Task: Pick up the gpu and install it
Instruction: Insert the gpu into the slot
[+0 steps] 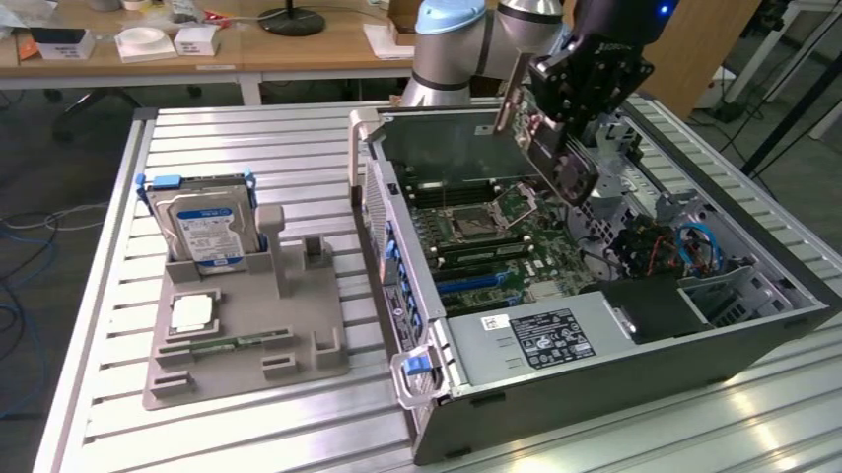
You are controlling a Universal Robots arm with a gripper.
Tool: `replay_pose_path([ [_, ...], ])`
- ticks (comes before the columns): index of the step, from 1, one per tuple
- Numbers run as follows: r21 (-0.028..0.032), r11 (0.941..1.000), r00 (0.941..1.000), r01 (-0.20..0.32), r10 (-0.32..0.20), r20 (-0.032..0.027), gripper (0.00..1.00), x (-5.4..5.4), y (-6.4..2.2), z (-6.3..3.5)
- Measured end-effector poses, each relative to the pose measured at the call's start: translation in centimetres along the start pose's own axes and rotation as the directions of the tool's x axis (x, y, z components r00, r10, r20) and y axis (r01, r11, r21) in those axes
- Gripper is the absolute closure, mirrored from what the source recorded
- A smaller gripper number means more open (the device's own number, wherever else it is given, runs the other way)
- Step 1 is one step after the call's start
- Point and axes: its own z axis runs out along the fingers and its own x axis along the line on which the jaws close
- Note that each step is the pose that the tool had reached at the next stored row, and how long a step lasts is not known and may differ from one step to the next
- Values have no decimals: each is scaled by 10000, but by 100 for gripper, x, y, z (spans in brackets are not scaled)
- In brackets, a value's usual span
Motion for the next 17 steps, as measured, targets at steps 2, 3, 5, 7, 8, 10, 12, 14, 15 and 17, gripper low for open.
replay_pose_path([
  [2, 7, 9994, 9994, 359, -359, -15, 74, 0, 0, 1],
  [3, 13, 9985, 9985, 545, -545, -23, 74, 0, 0, 1],
  [5, 21, 9959, 9959, 903, -903, -39, 74, 0, 0, 0],
  [7, 26, 9919, 9919, 1270, -1270, -55, 74, 0, 0, 1],
  [8, 29, 9894, 9894, 1450, -1450, -64, 74, 0, 0, 0],
  [10, 36, 9835, 9835, 1809, -1809, -81, 74, 0, 0, 1],
  [12, 44, 9764, 9763, 2161, -2160, -98, 74, 0, 0, 0],
  [14, 47, 9680, 9680, 2509, -2508, -115, 74, 0, 0, -1],
  [15, 48, 9628, 9628, 2700, -2699, -123, 74, 0, 0, -2],
  [17, 50, 9527, 9526, 3039, -3038, -138, 74, 0, 0, -7],
])
